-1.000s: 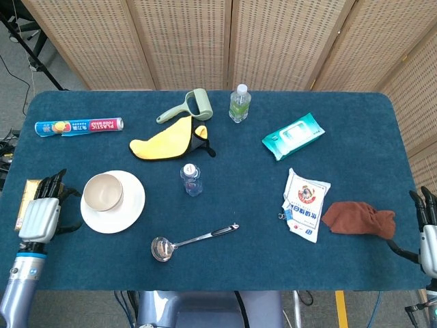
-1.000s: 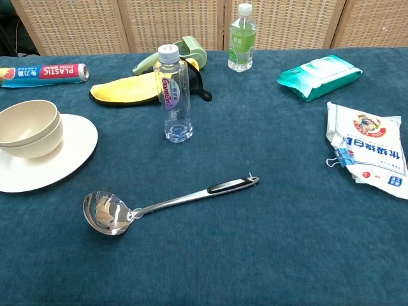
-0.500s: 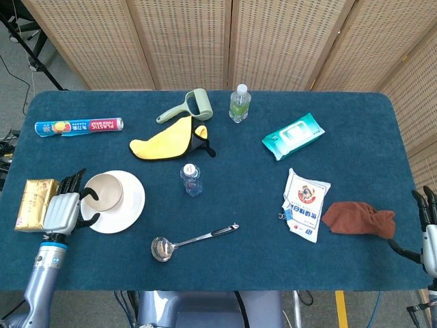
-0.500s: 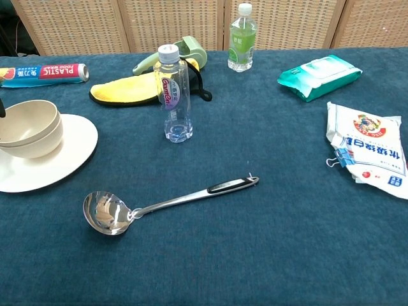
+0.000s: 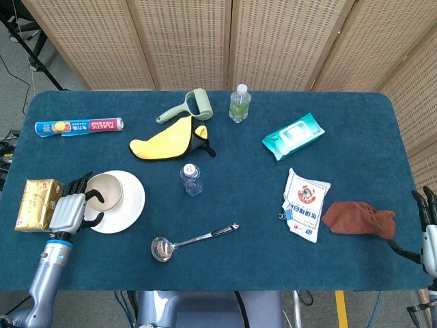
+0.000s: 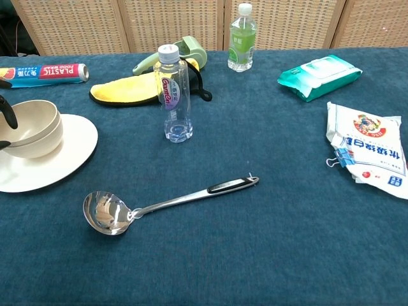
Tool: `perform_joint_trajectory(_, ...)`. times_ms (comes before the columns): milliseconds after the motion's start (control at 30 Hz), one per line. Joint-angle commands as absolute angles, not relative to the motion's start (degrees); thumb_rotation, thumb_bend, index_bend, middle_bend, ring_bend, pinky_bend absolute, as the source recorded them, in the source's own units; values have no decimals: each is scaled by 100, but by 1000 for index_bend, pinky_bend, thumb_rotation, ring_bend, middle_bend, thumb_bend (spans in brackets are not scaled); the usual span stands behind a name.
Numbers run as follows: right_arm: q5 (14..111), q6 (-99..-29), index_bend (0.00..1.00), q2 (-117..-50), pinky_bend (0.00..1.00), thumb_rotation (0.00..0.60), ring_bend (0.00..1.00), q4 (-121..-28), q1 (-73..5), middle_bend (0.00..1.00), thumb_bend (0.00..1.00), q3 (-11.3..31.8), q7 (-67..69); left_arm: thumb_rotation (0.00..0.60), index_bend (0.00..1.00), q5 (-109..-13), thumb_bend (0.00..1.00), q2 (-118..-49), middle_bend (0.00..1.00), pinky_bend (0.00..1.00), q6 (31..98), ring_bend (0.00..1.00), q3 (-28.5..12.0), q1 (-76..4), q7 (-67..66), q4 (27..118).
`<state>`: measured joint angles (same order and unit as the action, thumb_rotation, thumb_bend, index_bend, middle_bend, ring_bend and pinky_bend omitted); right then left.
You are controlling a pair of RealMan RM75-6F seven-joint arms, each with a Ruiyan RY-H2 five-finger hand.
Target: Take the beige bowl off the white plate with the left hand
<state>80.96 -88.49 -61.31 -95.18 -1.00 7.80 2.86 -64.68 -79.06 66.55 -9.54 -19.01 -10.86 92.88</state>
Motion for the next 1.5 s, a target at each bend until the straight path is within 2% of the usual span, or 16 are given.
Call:
perform_joint_trajectory(33, 8090, -8842, 0, -6128, 0, 600, 0, -9515, -102, 0, 0, 782, 293, 600, 505, -6445, 308, -7918, 0, 0, 6656, 0, -951, -1909, -1072, 9270)
perform_joint_trajectory(933, 8054, -8804, 0, -6108, 0, 600, 0, -9543, -109, 0, 0, 783, 310, 600, 574, -6121, 347, -8006, 0, 0, 6548, 0, -911, -2054, -1180, 9115)
perform_joint_trajectory(1300, 8046, -8794, 0, -6095, 0, 600, 0, -9554, -110, 0, 0, 787, 353, 600, 577, -5896, 429, -8027, 0, 0, 6478, 0, -898, -2131, -1392, 9132)
perform_joint_trajectory(1500, 8044, -8795, 0, -6094, 0, 600, 0, -9554, -111, 0, 0, 790, 365, 600, 628, -5849, 457, -8040, 0, 0, 6514, 0, -901, -2144, -1415, 9129)
